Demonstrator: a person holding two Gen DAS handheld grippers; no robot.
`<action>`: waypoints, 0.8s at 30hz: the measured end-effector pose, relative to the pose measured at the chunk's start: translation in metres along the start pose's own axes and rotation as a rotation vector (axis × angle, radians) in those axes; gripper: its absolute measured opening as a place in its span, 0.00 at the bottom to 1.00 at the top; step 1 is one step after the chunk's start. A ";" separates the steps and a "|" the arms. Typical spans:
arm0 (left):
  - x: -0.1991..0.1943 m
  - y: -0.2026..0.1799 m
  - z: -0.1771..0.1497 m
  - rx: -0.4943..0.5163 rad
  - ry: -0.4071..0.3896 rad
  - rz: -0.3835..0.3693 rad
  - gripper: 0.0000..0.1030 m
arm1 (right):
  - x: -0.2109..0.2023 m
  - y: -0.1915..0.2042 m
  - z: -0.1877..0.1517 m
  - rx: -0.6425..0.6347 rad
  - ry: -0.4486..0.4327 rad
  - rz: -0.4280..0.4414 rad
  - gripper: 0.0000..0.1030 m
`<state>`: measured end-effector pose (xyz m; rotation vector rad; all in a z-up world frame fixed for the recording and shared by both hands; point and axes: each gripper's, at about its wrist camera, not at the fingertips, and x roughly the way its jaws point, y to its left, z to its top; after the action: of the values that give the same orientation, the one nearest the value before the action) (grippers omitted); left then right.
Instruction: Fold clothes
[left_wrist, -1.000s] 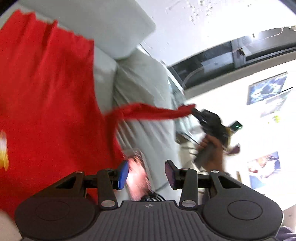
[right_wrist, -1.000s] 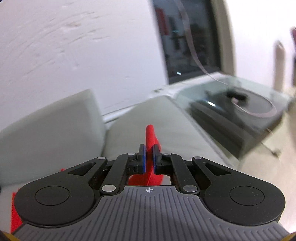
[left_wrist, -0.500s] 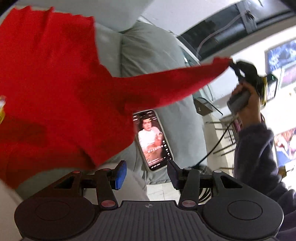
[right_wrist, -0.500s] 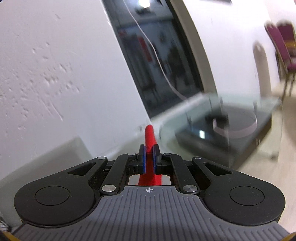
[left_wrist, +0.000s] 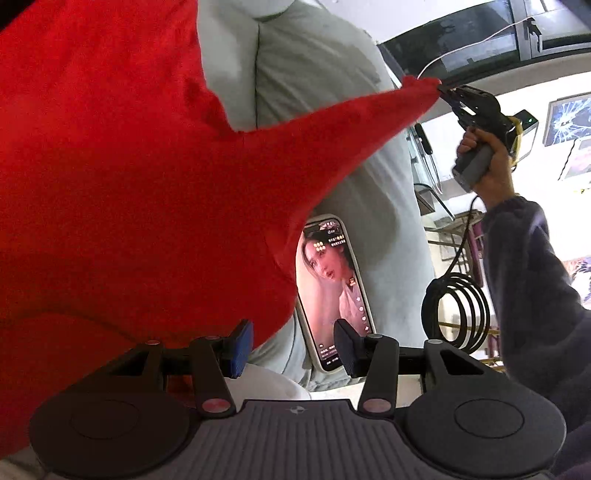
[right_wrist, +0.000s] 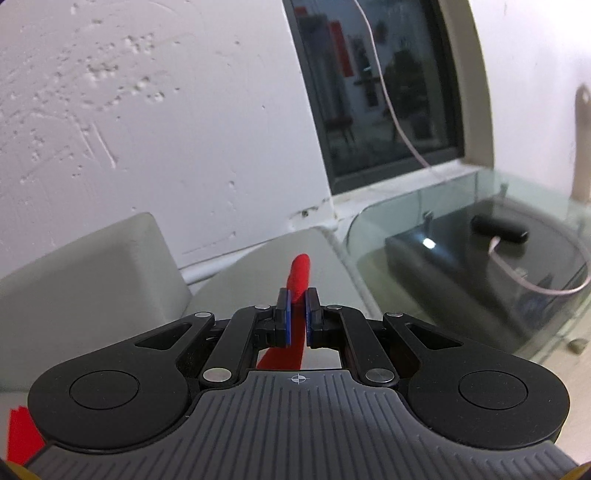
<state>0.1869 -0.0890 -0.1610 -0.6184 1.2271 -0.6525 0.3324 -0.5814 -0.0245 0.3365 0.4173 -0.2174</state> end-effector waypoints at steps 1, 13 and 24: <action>0.003 0.002 -0.001 -0.002 0.009 -0.011 0.44 | 0.004 -0.006 -0.003 0.021 -0.014 0.013 0.07; 0.007 -0.009 -0.016 0.026 0.073 0.049 0.44 | -0.013 -0.095 -0.054 0.354 0.132 -0.221 0.36; -0.095 -0.026 -0.067 0.089 -0.050 0.319 0.47 | -0.187 -0.030 -0.076 0.301 0.198 0.014 0.43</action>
<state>0.0990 -0.0412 -0.0958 -0.3516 1.2104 -0.4189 0.1304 -0.5561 -0.0180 0.6603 0.5788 -0.2342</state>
